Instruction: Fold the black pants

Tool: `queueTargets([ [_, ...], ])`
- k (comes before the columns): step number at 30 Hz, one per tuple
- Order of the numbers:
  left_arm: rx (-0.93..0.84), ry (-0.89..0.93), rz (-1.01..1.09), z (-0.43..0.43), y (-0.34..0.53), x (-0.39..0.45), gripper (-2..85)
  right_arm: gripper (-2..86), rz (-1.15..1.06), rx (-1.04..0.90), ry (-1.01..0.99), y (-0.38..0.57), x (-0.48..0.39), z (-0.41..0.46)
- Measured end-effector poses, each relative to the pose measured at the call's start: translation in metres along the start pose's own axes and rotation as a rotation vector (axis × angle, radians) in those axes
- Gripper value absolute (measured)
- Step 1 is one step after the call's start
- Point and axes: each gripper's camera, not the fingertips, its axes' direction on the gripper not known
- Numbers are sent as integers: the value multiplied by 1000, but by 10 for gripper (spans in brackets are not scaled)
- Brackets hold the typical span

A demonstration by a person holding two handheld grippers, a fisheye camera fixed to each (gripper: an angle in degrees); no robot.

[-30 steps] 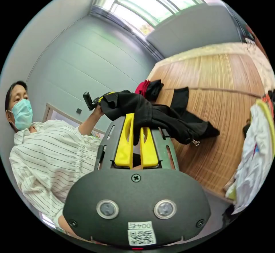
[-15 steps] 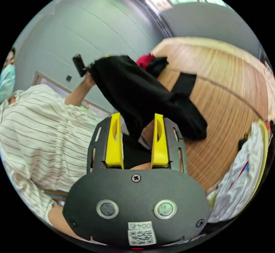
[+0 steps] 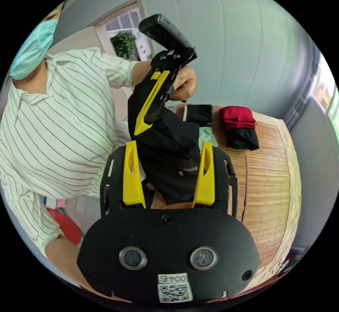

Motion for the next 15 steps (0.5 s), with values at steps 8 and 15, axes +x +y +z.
queueTargets([
  [8,20,150,29,64,-28,-26,-7,190,-102,-40,-466,31,20,71],
  [15,77,182,-148,103,-10,-70,-5,55,-3,160,-775,92,39,112],
])
